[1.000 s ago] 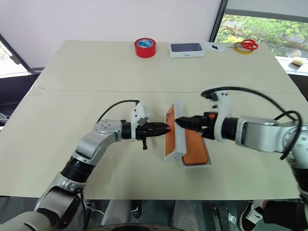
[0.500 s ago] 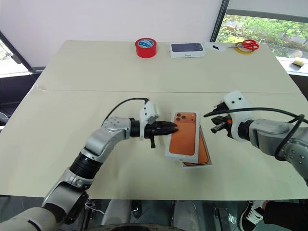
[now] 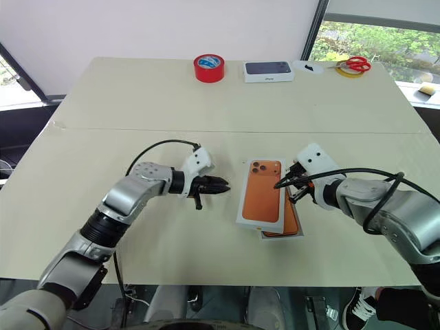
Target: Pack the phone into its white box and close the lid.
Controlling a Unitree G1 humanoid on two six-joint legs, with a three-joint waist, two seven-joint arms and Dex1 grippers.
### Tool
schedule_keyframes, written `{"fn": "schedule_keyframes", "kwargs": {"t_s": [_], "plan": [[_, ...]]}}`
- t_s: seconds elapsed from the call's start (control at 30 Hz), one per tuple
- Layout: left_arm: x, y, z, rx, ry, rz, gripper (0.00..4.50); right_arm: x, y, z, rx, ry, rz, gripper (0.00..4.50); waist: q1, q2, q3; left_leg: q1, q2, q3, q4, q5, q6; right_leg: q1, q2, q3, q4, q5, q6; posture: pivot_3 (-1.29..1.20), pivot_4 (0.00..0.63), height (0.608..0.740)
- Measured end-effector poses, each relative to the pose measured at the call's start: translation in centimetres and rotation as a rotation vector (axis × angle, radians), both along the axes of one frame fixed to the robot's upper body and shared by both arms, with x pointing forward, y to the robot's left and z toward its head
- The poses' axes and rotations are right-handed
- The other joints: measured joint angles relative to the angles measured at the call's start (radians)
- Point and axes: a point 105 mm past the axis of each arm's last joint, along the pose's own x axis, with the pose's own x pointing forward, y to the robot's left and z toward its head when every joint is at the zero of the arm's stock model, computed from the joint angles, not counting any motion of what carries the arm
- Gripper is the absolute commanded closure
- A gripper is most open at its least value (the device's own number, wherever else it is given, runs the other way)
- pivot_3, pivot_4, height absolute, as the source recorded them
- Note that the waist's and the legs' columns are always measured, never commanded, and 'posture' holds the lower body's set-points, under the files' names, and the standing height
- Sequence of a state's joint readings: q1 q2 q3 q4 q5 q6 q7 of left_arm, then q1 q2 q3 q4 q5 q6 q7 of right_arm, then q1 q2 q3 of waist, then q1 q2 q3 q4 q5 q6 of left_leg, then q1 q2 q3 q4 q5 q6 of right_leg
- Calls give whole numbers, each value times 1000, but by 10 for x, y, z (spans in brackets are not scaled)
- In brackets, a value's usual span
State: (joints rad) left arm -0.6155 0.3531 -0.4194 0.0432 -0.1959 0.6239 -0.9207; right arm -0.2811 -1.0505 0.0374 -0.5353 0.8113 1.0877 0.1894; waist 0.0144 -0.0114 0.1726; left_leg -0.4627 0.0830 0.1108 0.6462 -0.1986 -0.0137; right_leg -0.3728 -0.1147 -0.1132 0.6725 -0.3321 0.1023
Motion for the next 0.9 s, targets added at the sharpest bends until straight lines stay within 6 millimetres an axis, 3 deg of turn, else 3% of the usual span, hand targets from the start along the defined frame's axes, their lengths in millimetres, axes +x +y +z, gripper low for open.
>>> {"fn": "schedule_keyframes", "kwargs": {"t_s": [0.27, 0.9], "plan": [[-9, -29, 0, -55, 19, -63, 3737, -8, -1, -10, -38, 38, 3, 4473, 0, 0, 0, 0, 0, 0, 0, 0, 0, 0, 0, 0, 0, 0, 0, 0, 150, 730], [-24, -46, -1, -38, 29, -175, 3737, -22, -10, -19, -88, 76, -22, 4473, 0, 0, 0, 0, 0, 0, 0, 0, 0, 0, 0, 0, 0, 0, 0, 0, 150, 730]]}}
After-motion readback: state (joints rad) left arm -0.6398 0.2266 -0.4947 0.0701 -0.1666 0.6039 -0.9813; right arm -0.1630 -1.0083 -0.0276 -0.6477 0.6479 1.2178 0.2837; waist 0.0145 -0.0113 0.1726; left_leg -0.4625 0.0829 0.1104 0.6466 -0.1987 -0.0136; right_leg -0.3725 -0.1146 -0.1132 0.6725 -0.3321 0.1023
